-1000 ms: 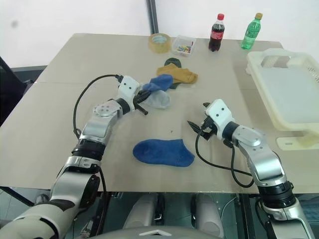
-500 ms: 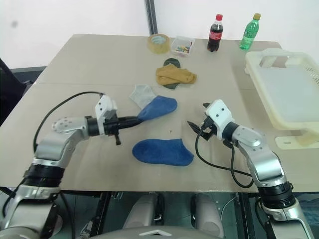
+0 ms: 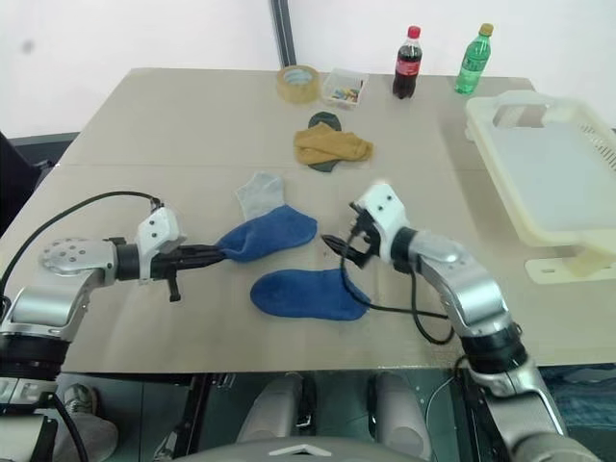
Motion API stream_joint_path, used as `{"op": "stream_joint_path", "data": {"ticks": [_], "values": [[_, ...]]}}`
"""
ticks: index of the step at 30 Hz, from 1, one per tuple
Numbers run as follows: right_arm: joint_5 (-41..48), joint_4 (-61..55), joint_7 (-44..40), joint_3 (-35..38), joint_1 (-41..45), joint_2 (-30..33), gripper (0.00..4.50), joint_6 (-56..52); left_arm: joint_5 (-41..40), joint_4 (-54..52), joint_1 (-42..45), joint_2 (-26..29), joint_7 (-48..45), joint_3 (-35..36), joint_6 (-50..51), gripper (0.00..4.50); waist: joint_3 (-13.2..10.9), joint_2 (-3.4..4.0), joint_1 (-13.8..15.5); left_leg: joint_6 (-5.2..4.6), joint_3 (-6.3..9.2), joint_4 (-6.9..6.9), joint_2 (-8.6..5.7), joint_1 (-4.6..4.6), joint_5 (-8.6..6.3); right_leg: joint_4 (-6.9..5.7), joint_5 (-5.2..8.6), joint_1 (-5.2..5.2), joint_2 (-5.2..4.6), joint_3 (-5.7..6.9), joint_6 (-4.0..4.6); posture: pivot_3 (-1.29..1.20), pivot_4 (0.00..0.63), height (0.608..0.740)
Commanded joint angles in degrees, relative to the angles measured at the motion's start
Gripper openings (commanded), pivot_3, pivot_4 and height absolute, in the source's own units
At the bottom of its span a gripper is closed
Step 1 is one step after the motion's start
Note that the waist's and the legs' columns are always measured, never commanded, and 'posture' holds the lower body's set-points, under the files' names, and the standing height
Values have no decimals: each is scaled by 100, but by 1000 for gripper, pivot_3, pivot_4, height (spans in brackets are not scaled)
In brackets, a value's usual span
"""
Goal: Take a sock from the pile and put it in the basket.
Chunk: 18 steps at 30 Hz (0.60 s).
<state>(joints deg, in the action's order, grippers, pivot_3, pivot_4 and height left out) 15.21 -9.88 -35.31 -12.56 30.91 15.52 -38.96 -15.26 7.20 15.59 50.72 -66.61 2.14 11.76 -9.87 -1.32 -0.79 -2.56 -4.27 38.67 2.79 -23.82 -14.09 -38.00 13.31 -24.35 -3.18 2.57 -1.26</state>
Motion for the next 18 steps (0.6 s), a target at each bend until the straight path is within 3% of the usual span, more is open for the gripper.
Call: {"op": "stream_joint_path", "data": {"ticks": [1,9,12,16,17,18], "values": [[-82,1193,135,-125,591,-548,4500,91,-174,-513,-89,-191,468,272,358,1789,1,-1,6,0,-4,-3,0,-2,0,-1,-1,-5,0,-5,0,0,150,740],[-554,3168,261,-173,1148,-1109,4500,987,-682,-1401,-763,-129,992,934,1655,1789,1,-3,-17,2,-27,-15,-7,-16,1,4,-2,-26,-10,-26,-1,0,150,740],[-591,3277,175,-123,1215,-1124,3590,1097,-808,-1626,-860,-413,1448,1033,2092,1832,1,-2,-24,1,-25,-26,-4,-7,1,-1,-2,-26,-6,-26,-1,0,150,740],[-585,2804,-7,-167,1150,-994,1806,952,-1109,-1959,-1019,-700,1801,1171,2673,1832,1,-2,-18,3,-24,-25,-3,-4,2,-6,-3,-25,-6,-25,0,0,150,740],[-562,2640,-47,-182,1115,-955,1495,854,-1136,-2013,-1109,-707,1783,1220,2641,1832,1,-2,-20,3,-26,-25,-2,-4,2,-6,-3,-26,-6,-28,0,0,150,740],[-550,2485,-90,-206,1077,-916,1495,775,-1320,-2075,-1174,-710,1745,1346,2784,1832,1,-2,-20,5,-27,-25,-2,-4,3,-6,-3,-27,-7,-29,0,0,150,740]]}}
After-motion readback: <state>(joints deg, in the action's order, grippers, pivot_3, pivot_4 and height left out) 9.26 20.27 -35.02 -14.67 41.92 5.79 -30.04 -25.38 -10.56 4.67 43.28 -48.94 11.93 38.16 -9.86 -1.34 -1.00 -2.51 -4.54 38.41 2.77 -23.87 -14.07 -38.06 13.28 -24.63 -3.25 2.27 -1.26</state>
